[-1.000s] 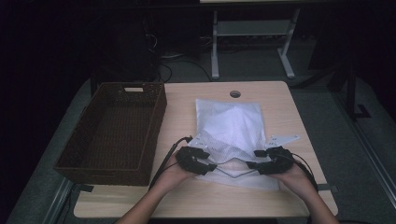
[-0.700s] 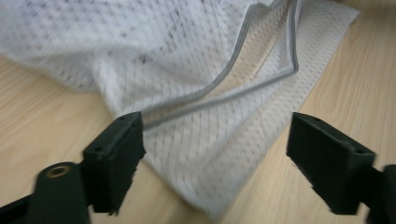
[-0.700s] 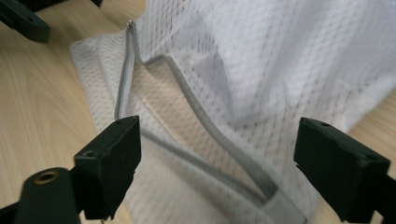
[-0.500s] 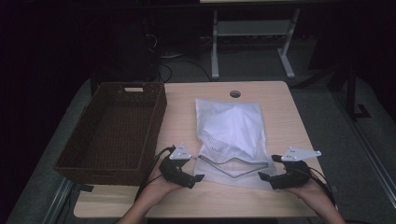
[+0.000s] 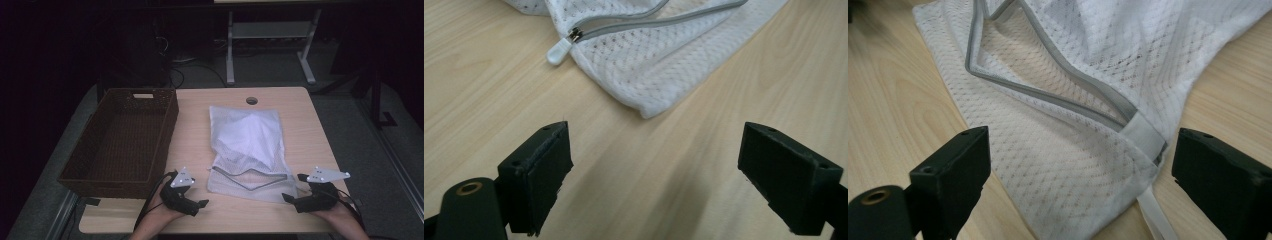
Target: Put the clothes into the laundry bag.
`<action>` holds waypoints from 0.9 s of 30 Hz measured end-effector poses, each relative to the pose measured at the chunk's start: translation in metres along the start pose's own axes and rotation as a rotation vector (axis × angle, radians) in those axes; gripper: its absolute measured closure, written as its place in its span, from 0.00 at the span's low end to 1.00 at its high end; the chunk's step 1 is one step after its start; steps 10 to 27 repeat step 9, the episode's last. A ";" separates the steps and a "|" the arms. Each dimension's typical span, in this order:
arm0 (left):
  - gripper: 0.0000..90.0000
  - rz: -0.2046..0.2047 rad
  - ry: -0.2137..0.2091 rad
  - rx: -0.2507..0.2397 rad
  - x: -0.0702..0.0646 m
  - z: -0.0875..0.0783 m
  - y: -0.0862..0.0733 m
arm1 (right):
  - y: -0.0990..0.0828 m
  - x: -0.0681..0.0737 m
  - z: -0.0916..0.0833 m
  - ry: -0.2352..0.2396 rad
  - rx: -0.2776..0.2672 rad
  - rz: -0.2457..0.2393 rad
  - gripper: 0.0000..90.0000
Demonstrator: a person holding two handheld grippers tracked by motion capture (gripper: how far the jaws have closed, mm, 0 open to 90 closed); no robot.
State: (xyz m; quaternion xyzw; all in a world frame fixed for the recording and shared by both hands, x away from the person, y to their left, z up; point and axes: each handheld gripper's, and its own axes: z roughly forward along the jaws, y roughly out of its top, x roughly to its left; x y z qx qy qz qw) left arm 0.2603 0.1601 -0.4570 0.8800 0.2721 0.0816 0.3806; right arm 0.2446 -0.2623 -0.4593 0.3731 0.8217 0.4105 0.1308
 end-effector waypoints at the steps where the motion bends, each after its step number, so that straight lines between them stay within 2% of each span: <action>1: 0.15 0.003 -0.004 0.000 0.001 0.001 0.000 | 0.000 0.000 0.001 0.002 0.001 -0.001 0.09; 8: 0.15 0.007 -0.005 -0.001 0.004 0.001 0.000 | 0.000 0.003 0.005 0.019 0.016 -0.021 0.09; 27: 0.15 0.008 -0.004 -0.003 0.004 0.001 0.000 | 0.000 0.003 0.005 0.019 0.019 -0.022 0.09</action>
